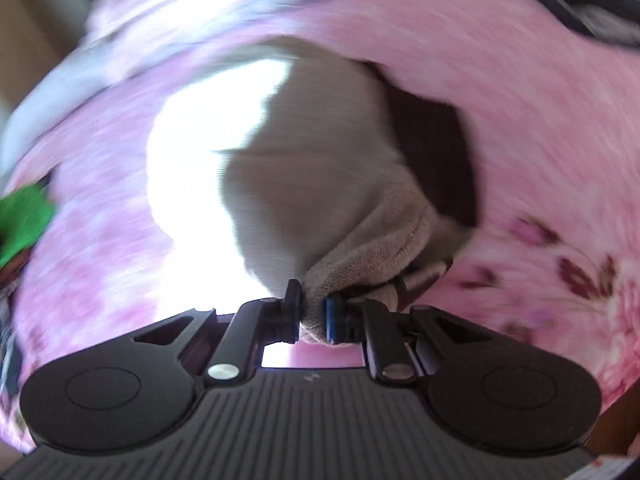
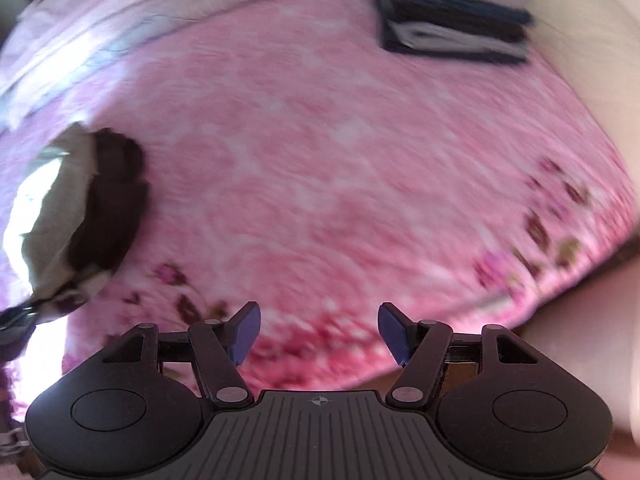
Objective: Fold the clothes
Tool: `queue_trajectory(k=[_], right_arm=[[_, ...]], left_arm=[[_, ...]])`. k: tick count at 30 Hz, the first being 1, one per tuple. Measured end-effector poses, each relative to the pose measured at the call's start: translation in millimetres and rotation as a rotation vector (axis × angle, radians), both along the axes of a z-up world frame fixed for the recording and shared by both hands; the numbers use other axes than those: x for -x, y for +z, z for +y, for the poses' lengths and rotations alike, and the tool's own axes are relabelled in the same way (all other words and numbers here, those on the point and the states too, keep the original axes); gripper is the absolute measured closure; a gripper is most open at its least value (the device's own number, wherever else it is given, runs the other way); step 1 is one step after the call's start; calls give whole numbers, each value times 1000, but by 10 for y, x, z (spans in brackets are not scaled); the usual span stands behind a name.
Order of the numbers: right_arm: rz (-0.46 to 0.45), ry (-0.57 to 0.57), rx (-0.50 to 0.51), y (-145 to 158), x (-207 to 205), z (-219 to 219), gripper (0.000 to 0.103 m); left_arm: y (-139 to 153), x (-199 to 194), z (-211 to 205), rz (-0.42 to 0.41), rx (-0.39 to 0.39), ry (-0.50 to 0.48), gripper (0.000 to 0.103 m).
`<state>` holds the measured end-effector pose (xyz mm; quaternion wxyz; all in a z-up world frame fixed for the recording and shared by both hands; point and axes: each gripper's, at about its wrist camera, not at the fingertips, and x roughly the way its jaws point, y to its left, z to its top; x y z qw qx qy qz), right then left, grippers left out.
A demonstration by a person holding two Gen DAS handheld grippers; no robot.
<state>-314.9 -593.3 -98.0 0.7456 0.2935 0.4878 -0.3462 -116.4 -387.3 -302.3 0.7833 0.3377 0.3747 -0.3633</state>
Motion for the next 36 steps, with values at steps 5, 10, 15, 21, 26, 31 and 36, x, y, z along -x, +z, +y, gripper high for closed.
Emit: queue_trajectory(k=[5, 10, 15, 21, 26, 31, 36], right_arm=[[-103, 196, 48, 55, -729, 45, 41], [-167, 466, 150, 17, -1675, 313, 41], [-156, 855, 368, -255, -2518, 832, 41], [-122, 1237, 632, -749, -3270, 1176, 41], [-100, 1352, 788, -1093, -3862, 1130, 41], [-70, 1313, 735, -1049, -4206, 1005, 103], [-239, 900, 639, -192, -4106, 544, 103]], left_arm=[[623, -918, 870, -172, 5, 262, 94], [817, -1817, 1485, -224, 27, 455, 93], [346, -2096, 1523, -101, -10, 416, 91], [-114, -2167, 1727, -19, 0, 447, 84], [-301, -2262, 1822, 45, 40, 410, 73], [-423, -2357, 1838, 69, 41, 375, 92], [81, -2647, 1930, -8, 190, 393, 96]])
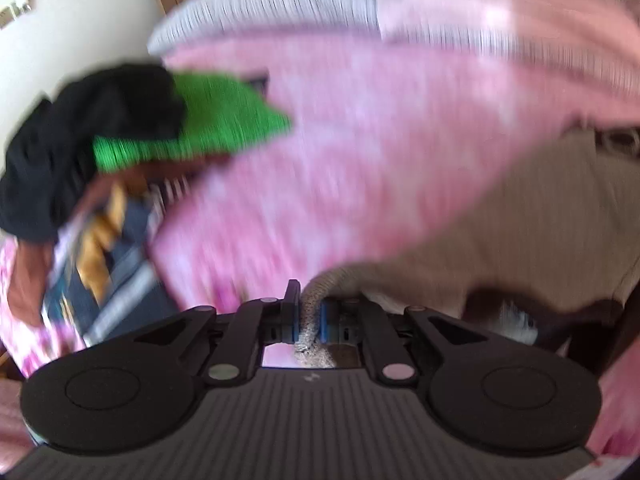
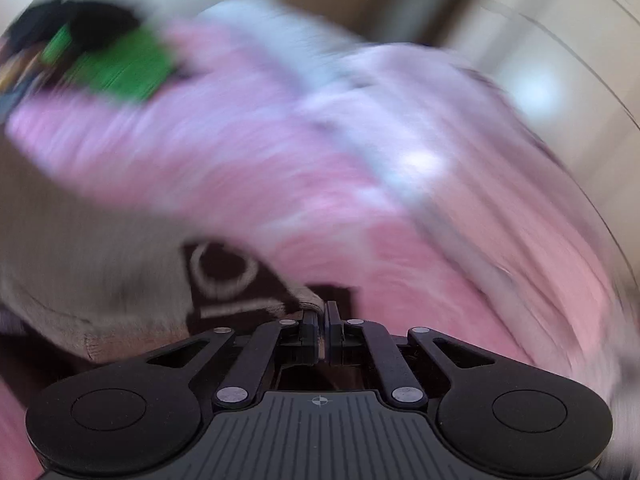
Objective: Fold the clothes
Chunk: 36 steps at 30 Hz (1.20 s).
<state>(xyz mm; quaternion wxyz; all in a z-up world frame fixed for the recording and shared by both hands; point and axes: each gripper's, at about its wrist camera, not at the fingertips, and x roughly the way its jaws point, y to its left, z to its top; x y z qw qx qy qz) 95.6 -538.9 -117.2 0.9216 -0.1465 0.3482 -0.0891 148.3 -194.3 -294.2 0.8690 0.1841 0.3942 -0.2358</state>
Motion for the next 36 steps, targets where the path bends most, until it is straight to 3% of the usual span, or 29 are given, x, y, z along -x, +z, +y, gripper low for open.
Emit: queue_trajectory(k=[7, 14, 20, 27, 32, 36], right_arm=[[-317, -275, -29, 1471, 767, -418, 103], [-494, -318, 32, 2448, 1786, -349, 103], [-533, -262, 37, 2735, 2702, -144, 103], [-562, -214, 26, 3056, 3446, -30, 103], [-553, -193, -1, 3280, 3548, -129, 103], [-475, -229, 12, 3225, 3211, -382, 103]], left_arm=[[1192, -243, -463, -199, 208, -197, 96], [2364, 147, -787, -385, 396, -329, 95], [2925, 805, -553, -494, 434, -358, 95], [3523, 1514, -248, -593, 443, -381, 95], [3996, 1633, -294, -654, 432, -416, 95], [4114, 1523, -601, -676, 394, -473, 95]])
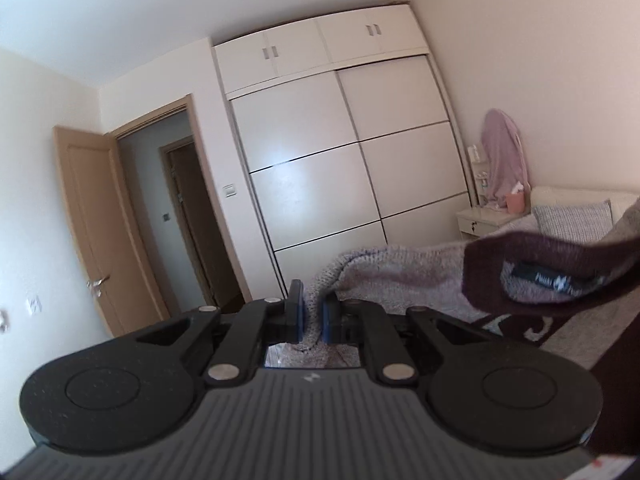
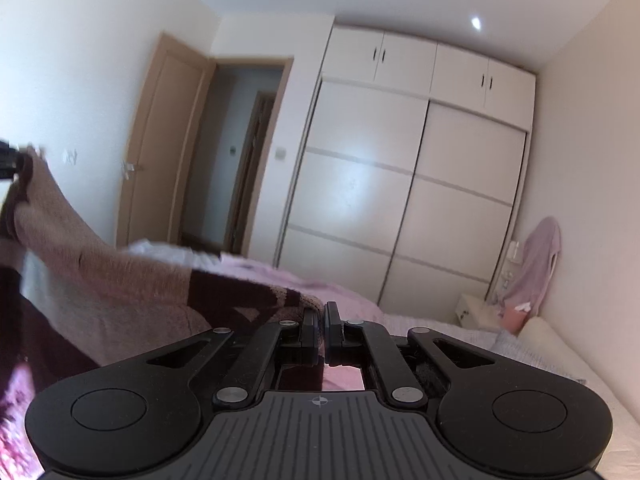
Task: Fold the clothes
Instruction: 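Lay the sweater flat on the sheet and open both grippers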
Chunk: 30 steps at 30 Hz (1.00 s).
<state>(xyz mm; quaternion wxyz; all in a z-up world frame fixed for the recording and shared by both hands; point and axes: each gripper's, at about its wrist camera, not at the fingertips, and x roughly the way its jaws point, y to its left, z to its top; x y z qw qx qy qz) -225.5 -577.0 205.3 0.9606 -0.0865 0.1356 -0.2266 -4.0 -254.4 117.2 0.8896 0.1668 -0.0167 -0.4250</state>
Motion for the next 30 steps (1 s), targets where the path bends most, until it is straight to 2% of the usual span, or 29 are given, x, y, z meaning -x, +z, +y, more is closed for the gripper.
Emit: queue_trajectory(k=[2, 4, 5, 6, 7, 8, 10, 11, 13, 17, 22, 26, 30], right_arm=[[67, -39, -38, -162, -375, -239, 103], [167, -99, -121, -437, -849, -596, 103], [266, -147, -184, -639, -1131, -808, 103], [380, -196, -247, -850, -1405, -1016, 86], [479, -236, -278, -1083, -1639, -1166, 48], [527, -272, -279, -1295, -1794, -1258, 34], [627, -325, -330, -1680, -1891, -1320, 30], [645, -343, -372, -1805, -1861, -1309, 30], [619, -311, -441, -1973, -1623, -1195, 30], [609, -312, -582, -2341, -1132, -936, 30], [566, -428, -779, -2644, -765, -706, 30], [554, -458, -913, -2737, -667, -563, 30], [628, -449, -906, -2807, -732, -363, 30]], left_arm=[[-105, -203, -283, 39, -32, -32, 95], [-315, -560, -655, 161, -67, -82, 94], [-476, -781, -895, 229, -89, -83, 90], [-662, -997, -1166, 302, -127, -75, 87], [-874, -1215, -1454, 371, -182, -90, 76], [-1114, -1416, -1736, 406, -233, -72, 69], [-1634, -1771, -2227, 500, -370, -17, 57], [-1873, -1898, -2381, 524, -415, 10, 59], [-2255, -2062, -2471, 536, -481, 62, 59], [-2796, -2228, -2030, 633, -527, 79, 57], [-3282, -2101, -1410, 759, -598, 132, 57], [-3454, -1885, -984, 855, -619, 171, 57], [-3497, -1705, -689, 913, -627, 178, 53]])
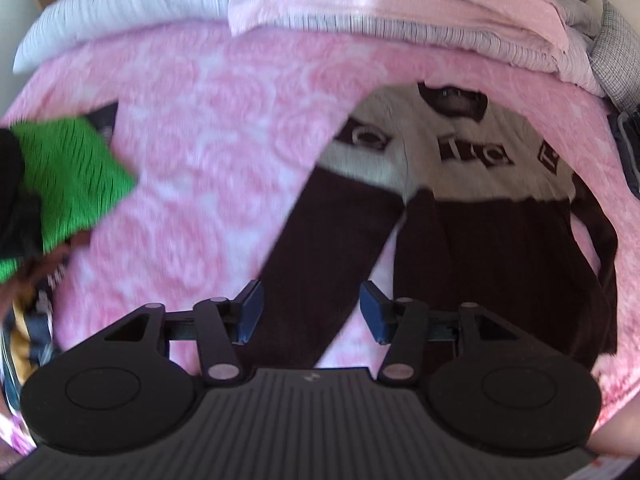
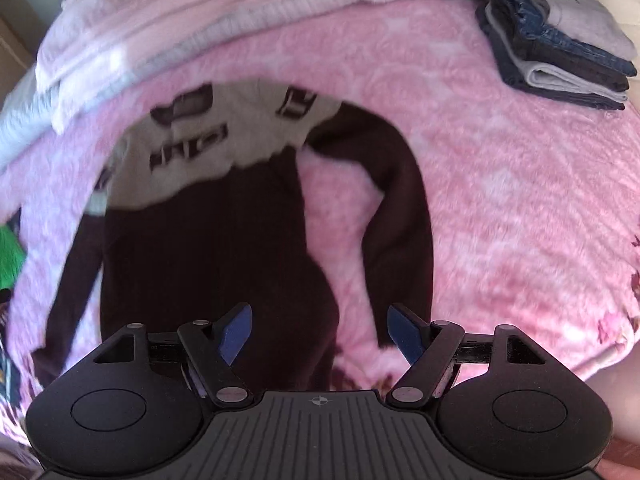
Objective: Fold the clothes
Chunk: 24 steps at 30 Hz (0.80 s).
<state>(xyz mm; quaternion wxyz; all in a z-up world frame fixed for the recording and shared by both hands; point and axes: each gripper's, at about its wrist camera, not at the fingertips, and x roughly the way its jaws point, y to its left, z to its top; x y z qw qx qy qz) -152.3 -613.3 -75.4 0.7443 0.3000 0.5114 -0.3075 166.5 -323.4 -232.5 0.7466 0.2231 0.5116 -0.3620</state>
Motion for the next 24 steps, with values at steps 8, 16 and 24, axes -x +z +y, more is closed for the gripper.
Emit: queue_trajectory(k=[8, 16, 24], right_arm=[[50, 52, -13, -222, -109, 307, 30], [129, 126, 20, -208, -94, 515, 30], [190, 159, 58, -176, -123, 615, 30]], left_arm=[[-343, 0, 741, 16, -53, 121, 53], [-747, -238, 1436, 56, -48, 349, 43], [-1214, -383, 1423, 118, -22, 427, 38]])
